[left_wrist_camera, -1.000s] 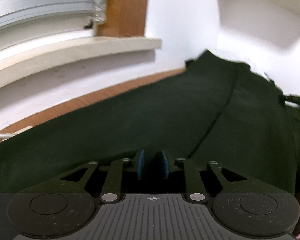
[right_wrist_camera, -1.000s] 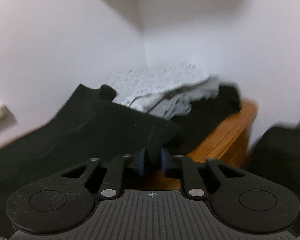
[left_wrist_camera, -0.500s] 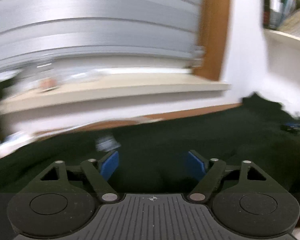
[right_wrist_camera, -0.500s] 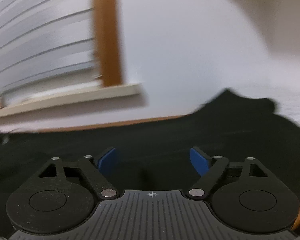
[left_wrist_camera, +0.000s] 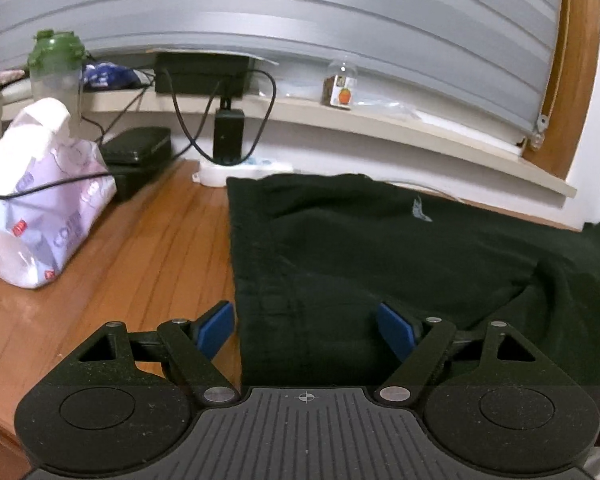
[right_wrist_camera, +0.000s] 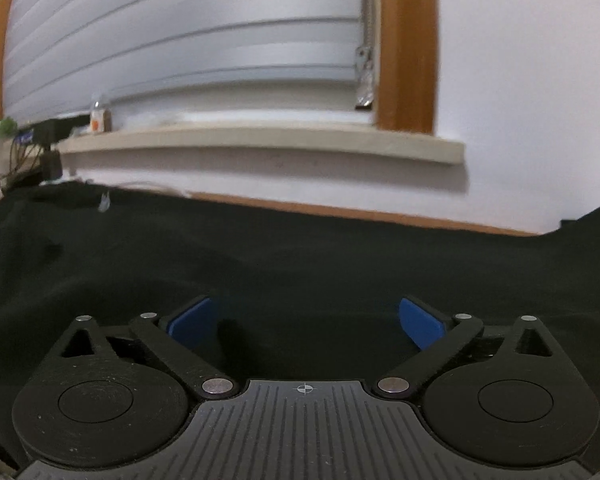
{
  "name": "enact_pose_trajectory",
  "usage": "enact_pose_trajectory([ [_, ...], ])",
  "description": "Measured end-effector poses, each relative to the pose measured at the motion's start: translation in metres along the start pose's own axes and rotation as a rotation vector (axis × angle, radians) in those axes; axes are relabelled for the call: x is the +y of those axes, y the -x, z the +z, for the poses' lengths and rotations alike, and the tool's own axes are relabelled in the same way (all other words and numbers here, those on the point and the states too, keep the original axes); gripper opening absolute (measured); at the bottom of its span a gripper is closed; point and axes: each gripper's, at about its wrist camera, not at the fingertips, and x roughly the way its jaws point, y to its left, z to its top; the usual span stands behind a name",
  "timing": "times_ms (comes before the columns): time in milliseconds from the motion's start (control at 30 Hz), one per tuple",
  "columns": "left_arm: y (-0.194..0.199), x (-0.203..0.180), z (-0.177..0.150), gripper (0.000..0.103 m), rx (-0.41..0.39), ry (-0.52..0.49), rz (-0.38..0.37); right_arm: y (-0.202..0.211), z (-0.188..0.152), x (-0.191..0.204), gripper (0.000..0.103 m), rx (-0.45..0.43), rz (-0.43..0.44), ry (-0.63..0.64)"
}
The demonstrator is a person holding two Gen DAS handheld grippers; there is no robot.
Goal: Fold clothes
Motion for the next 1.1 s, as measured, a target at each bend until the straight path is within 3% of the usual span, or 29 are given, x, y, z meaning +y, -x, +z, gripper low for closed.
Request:
enact_pose_trajectory([
  [267, -0.029, 0.019, 0.015, 0.082, 0.022, 0.029, -0.002, -0.01, -0.004, -0.005, 0.1, 0.087, 0.023, -0.054],
  [300, -0.031, 0.023, 0.016, 0.077, 0.02, 0.043, -0.006, -0.011, -0.004, -0.005, 0.1, 0.092, 0.026, -0.059],
  [333, -0.033, 0.026, 0.017, 0.062, 0.018, 0.058, -0.009, -0.012, -0.004, -0.006, 0.1, 0.095, 0.028, -0.064],
  [433, -0.041, 0.027, 0.019, 0.037, 0.038, 0.042, 0.026, -0.012, -0.005, -0.006, 0.1, 0.093, 0.035, -0.074],
  [500, -0.042, 0.024, 0.019, 0.033, 0.045, 0.005, 0.05, -0.012, -0.006, -0.007, 0.1, 0.087, 0.043, -0.088],
  [533, -0.042, 0.022, 0.019, 0.023, 0.038, -0.012, 0.057, -0.012, -0.006, -0.009, 0.1, 0.083, 0.048, -0.096],
  [667, -0.036, 0.019, 0.023, 0.007, 0.016, -0.045, 0.083, -0.01, -0.006, -0.012, 0.1, 0.073, 0.061, -0.124],
  [867, -0.038, 0.018, 0.022, 0.009, 0.009, -0.044, 0.084, -0.01, -0.006, -0.01, 0.1, 0.073, 0.049, -0.122],
  [1000, -0.042, 0.021, 0.019, 0.022, 0.016, -0.029, 0.081, -0.01, -0.004, 0.001, 0.1, 0.066, -0.009, -0.07],
  [1067, -0.041, 0.022, 0.018, 0.027, 0.014, -0.021, 0.075, -0.007, 0.001, 0.017, 0.099, 0.007, -0.061, 0.003],
  [1100, -0.04, 0.022, 0.017, 0.034, 0.009, -0.019, 0.076, -0.006, 0.007, 0.026, 0.093, -0.022, -0.038, 0.026],
])
